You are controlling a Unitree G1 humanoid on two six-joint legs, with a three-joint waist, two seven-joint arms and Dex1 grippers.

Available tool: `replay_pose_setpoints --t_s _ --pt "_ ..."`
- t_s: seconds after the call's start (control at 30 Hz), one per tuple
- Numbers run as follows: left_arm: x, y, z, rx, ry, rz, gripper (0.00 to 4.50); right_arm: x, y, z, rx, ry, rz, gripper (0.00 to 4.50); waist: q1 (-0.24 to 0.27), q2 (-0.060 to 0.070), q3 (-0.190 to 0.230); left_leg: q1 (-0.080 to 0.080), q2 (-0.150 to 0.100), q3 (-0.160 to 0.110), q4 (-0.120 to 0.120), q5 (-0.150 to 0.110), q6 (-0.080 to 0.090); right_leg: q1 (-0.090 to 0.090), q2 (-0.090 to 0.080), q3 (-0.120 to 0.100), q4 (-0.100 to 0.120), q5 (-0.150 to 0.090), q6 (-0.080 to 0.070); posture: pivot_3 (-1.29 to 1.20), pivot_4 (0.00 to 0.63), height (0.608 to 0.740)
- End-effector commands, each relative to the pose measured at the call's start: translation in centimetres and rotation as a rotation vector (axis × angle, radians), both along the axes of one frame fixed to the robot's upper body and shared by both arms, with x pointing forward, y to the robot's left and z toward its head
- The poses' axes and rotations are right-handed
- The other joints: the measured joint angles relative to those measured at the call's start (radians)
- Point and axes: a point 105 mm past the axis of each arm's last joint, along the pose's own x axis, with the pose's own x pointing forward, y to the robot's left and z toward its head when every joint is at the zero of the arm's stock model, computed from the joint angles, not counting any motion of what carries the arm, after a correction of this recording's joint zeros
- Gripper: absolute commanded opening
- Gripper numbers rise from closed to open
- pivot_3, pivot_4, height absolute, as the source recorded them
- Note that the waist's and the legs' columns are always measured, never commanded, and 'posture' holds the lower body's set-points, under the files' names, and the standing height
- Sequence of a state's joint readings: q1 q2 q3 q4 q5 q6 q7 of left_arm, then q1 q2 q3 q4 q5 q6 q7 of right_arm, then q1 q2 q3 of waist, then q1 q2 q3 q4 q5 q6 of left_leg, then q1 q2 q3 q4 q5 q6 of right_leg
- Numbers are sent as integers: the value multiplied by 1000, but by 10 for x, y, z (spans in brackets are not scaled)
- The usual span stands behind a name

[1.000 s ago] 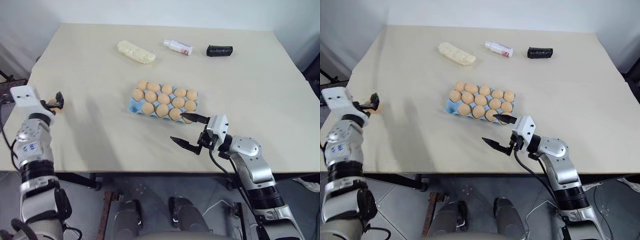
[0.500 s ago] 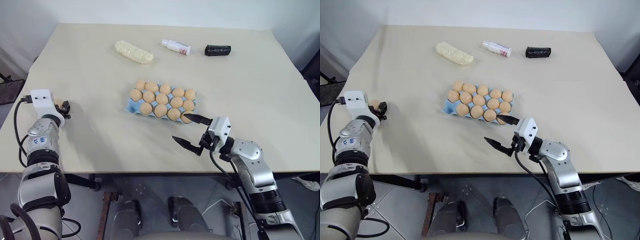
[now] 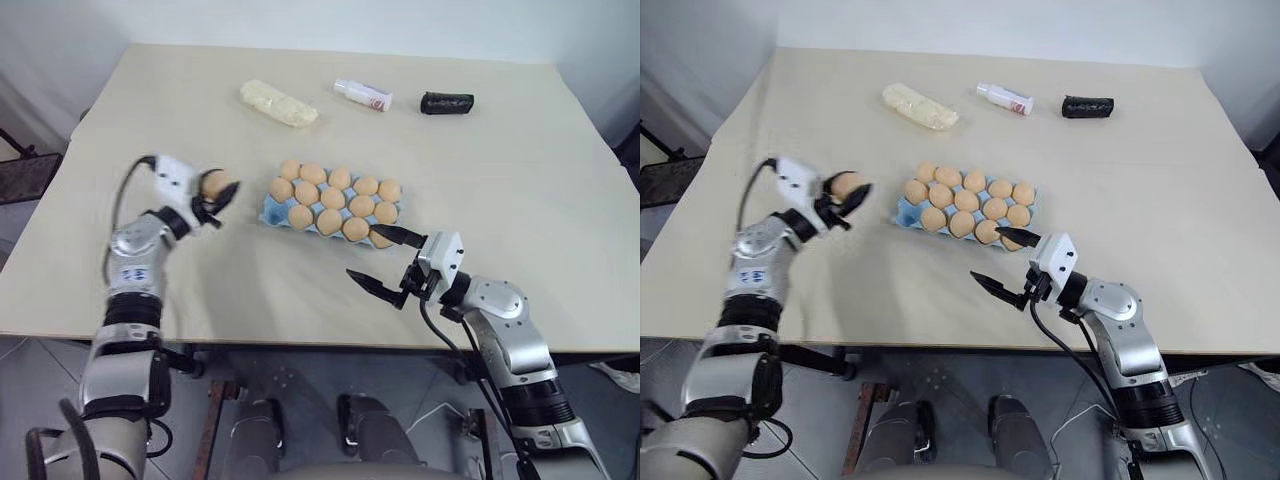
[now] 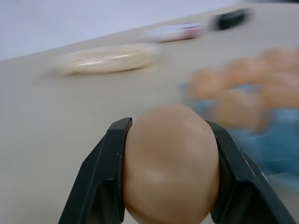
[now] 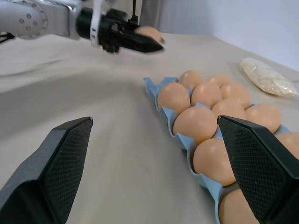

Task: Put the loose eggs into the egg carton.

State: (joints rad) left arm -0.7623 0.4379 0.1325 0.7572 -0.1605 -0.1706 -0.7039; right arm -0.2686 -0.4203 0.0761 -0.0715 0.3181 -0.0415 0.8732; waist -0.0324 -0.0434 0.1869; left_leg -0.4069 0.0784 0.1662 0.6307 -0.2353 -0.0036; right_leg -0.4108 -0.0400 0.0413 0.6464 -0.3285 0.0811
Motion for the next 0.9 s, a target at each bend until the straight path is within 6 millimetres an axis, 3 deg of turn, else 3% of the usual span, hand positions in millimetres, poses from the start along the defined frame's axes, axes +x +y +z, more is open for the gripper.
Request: replay_pose_setpoints --t_s 0.03,0.37,0.47,0.63,0.67,0.77,0.9 --pt "-3 -17 13 45 -37 -98 1760 -2 -4 13 7 -55 -24 4500 -8 0 0 0 0 0 0 0 0 -1 1 2 1 0 0 0 150 740" --pt "-3 -44 4 61 -1 -209 1760 -6 -6 12 17 -57 -59 4500 -3 0 0 0 1 -3 2 0 0 -1 3 4 1 0 0 0 150 740" --pt "-5 -44 0 70 8 -229 2622 -6 -6 12 19 -57 -66 4500 -3 0 0 0 2 -4 2 -1 1 -1 2 4 2 0 0 0 150 740" --pt "-2 -25 2 68 -2 -153 4296 -7 -6 11 21 -55 -66 4500 -1 0 0 1 2 -5 1 -1 1 -1 3 4 2 0 0 0 150 740" --pt "-4 -18 2 72 -7 -145 4448 -7 -6 11 21 -55 -66 4500 -1 0 0 1 2 -5 1 -1 1 -1 3 4 2 0 0 0 150 740" --pt "-17 6 1 106 -24 -135 4448 -8 -9 11 14 -52 -69 4500 -9 0 0 1 2 -5 1 -1 1 -1 3 4 2 0 0 0 150 740" --pt "-49 38 -15 188 19 -166 4448 -8 -17 8 -7 -34 -71 4500 -21 0 0 1 4 -4 0 -1 0 -2 3 4 2 0 0 0 150 740"
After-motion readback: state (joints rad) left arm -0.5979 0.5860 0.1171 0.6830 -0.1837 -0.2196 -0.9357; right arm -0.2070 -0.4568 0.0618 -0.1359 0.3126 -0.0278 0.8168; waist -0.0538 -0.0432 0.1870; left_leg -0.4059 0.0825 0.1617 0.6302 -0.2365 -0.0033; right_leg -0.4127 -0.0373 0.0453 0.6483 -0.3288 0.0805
